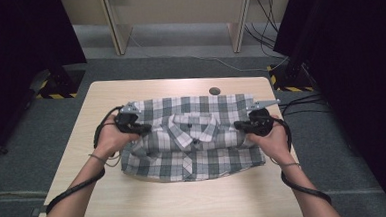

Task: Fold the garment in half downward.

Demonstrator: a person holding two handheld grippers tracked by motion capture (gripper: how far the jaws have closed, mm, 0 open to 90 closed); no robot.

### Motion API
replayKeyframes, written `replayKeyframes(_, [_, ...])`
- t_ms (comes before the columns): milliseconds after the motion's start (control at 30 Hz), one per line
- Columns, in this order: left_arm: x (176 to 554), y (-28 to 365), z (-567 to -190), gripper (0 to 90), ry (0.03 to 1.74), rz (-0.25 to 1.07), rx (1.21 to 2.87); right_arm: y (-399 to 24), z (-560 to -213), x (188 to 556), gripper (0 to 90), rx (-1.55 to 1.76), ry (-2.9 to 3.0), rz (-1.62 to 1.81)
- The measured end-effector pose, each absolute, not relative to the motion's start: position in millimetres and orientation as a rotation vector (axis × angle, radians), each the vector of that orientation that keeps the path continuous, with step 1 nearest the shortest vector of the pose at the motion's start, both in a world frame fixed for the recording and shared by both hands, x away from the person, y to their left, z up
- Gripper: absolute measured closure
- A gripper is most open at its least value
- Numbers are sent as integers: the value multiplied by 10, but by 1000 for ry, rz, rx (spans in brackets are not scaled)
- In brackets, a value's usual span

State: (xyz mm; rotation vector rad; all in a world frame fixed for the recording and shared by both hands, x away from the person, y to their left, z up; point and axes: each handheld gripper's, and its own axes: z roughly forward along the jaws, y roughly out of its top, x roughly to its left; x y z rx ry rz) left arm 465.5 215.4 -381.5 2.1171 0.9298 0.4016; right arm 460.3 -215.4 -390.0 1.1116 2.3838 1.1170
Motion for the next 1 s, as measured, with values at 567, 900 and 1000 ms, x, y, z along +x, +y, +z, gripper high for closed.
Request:
replayKeyframes(567, [4138, 2281, -4186, 895, 681, 510, 2012, -2255, -4239, 4105, 899, 926, 2364, 1187])
replayKeyframes(900, [3850, 2309, -4247, 894, 586, 508, 1999, -2331, -4287, 3852, 899, 934, 2364, 1266])
replayKeyframes(1000, [3743, 2324, -4291, 894, 560, 494, 1996, -2370, -4380, 3719, 898, 951, 2374, 1293])
